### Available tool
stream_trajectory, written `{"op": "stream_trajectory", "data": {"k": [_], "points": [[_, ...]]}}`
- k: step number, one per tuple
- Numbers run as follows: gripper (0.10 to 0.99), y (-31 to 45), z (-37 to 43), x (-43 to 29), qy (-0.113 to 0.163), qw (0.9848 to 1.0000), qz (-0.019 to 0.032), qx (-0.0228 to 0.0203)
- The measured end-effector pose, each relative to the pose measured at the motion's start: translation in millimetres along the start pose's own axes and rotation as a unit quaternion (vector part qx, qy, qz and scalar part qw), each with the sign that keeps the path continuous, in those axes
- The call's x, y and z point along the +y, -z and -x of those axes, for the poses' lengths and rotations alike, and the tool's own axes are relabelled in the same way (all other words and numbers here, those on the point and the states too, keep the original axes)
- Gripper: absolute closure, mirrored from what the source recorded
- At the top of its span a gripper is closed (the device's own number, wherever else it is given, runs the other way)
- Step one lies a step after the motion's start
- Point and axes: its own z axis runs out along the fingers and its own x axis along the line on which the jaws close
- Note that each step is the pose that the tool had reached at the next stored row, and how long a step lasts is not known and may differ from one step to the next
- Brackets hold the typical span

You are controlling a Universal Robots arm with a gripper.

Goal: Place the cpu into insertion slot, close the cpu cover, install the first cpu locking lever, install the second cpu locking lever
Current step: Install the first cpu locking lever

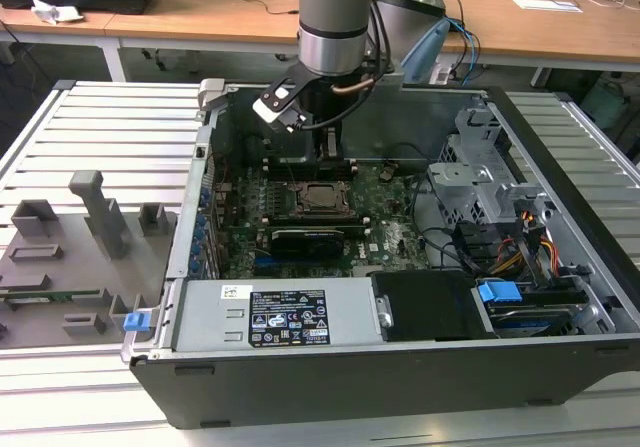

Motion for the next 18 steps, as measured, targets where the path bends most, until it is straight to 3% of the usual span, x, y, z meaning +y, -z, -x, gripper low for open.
{"op": "stream_trajectory", "data": {"k": [18], "points": [[0.98, 7.7, 0.0, 0.2, 0.0, 1.0, 0.0, 0.0]]}}
